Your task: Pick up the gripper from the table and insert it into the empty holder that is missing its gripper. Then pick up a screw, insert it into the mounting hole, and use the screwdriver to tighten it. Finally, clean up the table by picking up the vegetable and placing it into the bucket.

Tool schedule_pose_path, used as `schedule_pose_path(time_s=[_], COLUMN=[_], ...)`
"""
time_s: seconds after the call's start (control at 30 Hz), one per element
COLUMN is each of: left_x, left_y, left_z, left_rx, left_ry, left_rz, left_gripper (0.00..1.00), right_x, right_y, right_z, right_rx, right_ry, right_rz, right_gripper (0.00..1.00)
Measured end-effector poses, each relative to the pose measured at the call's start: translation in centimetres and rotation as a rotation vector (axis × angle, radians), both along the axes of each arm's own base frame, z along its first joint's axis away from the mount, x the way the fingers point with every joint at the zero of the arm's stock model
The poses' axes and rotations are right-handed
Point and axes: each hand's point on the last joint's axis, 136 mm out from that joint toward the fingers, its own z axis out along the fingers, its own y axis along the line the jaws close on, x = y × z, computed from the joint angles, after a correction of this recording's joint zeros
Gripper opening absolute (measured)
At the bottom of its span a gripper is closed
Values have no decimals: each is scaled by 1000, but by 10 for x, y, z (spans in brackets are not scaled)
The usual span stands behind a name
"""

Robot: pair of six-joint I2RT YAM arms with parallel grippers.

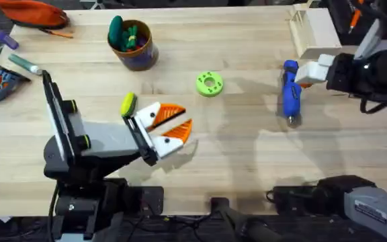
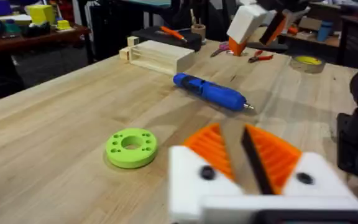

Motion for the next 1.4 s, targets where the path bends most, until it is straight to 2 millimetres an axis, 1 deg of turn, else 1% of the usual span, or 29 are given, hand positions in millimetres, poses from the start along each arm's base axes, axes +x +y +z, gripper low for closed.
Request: schedule_pose_path(time_s=[0.07,0.1,0.13,0.5,0.73,0.83,0.93,1.1,1.2,1.4], left_x=[0,0,0,0,0,0,0,0,0,0], left_y=[0,0,0,0,0,0,0,0,0,0], left_z=[0,0,0,0,0,0,0,0,0,0], left_rx=[1,0,1,1,1,1,2,1,1,1], left_ry=[-1,0,-3,-2,-2,-2,-3,-2,-3,-2], left_rz=[0,0,0,0,0,0,0,0,0,0], left_gripper=[109,35,13,7,7,6,6,6,6,6], right_x=[1,0,1,1,4,6,15,44,60,76], right_y=[0,0,0,0,0,1,2,5,7,12], right_z=[0,0,0,0,2,1,5,13,4,-34], right_rx=[0,0,0,0,1,-2,-8,-19,-25,31], right_ry=[-1,-1,-1,-2,-18,1,30,71,112,221], right_rz=[0,0,0,0,1,5,12,31,41,58], right_gripper=[994,994,994,993,990,989,989,989,990,989])
